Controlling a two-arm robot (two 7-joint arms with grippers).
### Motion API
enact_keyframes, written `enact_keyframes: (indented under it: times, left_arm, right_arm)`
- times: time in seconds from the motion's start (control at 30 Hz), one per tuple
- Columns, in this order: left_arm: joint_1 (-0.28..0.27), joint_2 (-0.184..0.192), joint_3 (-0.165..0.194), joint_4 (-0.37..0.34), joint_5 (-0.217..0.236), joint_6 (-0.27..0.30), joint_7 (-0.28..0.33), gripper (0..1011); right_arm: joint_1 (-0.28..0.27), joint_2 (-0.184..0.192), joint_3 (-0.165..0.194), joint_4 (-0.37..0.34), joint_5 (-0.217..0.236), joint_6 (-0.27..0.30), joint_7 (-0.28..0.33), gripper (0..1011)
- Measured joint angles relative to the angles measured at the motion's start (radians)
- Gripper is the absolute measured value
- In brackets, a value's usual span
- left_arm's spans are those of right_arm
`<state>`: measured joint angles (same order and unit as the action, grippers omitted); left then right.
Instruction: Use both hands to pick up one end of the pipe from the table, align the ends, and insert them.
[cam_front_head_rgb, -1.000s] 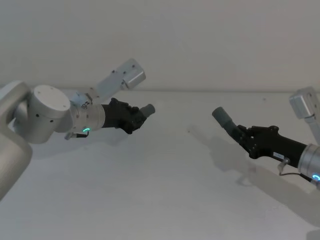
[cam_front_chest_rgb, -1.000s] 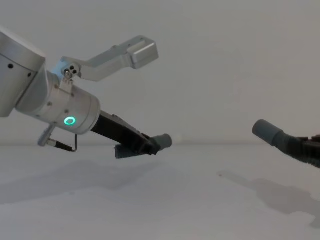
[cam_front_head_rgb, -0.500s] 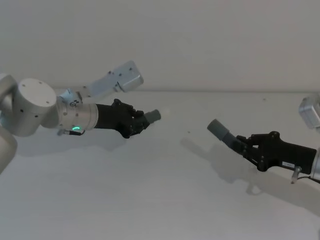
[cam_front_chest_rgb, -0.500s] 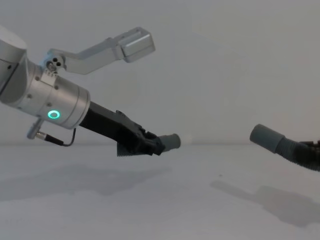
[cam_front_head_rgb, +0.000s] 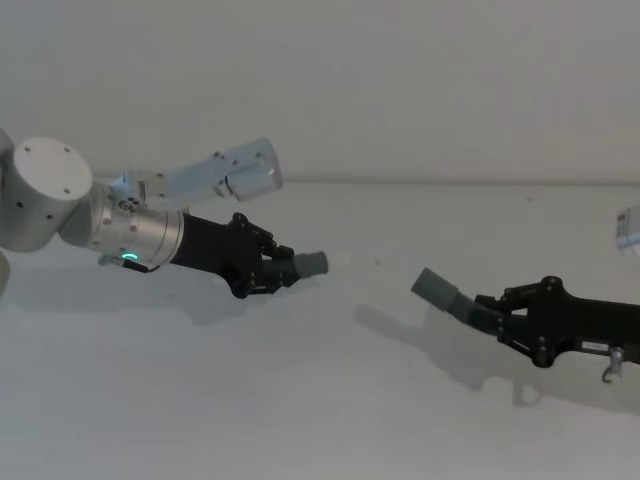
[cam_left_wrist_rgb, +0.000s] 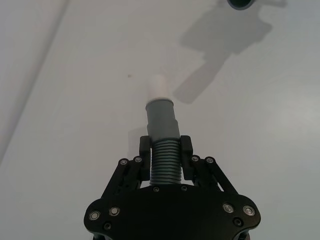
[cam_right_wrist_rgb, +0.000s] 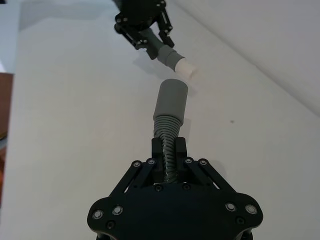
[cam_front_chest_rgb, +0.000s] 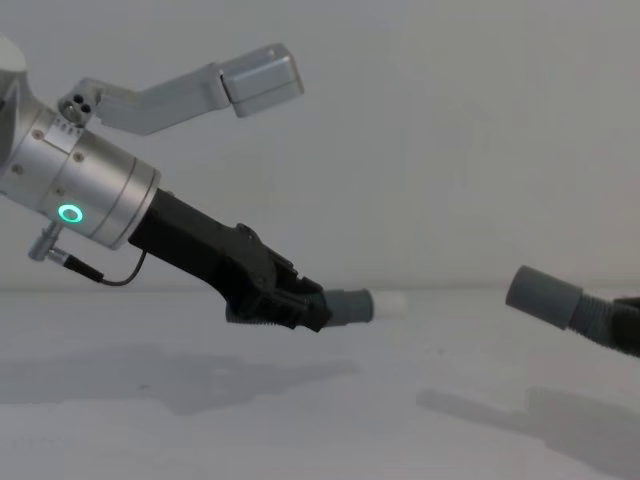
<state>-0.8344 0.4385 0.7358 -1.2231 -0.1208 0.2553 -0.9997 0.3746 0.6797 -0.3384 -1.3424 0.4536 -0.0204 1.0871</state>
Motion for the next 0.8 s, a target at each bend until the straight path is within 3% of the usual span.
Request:
enact_keyframes:
  times: [0.4, 0.8]
  left_arm:
    - [-0.037, 0.035, 0.042, -0.013, -0.007, -0.033, -0.111, 328]
    - [-0.060, 0.043, 0.064, -0.014, -0.025, -0.075, -0.169, 328]
  right_arm:
    - [0.039, 0.039, -0.039, 0.024, 0.023, -0.025, 0.149, 124]
    - [0.056, 0.057, -0.061, 0.018, 0.033, -0.022, 0.190, 125]
